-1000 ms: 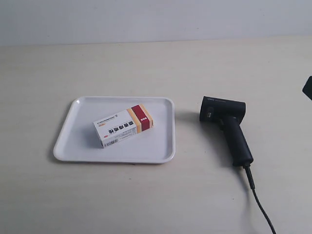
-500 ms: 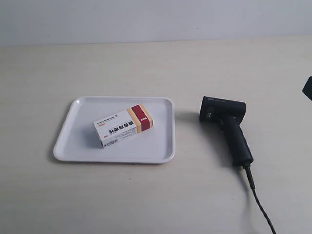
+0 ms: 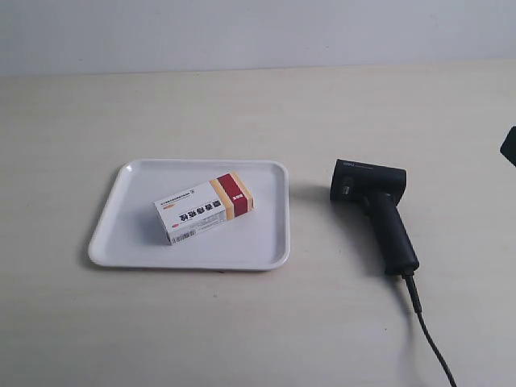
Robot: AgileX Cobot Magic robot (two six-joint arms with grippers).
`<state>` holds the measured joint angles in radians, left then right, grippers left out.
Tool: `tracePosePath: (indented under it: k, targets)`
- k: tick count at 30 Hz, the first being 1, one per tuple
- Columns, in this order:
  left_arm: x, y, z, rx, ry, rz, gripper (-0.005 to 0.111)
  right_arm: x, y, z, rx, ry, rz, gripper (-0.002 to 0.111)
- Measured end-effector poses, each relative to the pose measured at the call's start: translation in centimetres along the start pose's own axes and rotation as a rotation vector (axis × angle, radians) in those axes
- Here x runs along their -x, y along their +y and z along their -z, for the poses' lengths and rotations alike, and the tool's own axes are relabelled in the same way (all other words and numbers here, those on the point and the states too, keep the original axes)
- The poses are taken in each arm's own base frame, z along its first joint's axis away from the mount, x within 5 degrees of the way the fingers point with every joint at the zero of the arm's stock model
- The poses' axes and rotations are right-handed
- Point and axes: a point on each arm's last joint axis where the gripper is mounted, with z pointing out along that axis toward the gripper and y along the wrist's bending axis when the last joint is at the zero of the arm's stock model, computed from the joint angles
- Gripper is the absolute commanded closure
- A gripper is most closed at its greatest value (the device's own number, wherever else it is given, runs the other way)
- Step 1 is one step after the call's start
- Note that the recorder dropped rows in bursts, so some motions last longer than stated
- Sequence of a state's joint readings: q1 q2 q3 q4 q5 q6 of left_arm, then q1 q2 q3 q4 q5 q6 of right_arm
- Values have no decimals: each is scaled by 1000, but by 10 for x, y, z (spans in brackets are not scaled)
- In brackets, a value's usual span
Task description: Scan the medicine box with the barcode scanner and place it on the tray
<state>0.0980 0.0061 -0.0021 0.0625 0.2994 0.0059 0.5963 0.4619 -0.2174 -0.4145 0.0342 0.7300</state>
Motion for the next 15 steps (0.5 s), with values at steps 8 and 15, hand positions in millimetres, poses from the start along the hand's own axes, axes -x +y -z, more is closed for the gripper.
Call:
tracePosePath:
  k: [8,15]
  targets:
    - [0,0,0,1,0,-2,104,-1,0,0,0,2,-24,108]
    - [0,0,0,1,0,-2,104,-31,-9,-2,-3,55,-22,108]
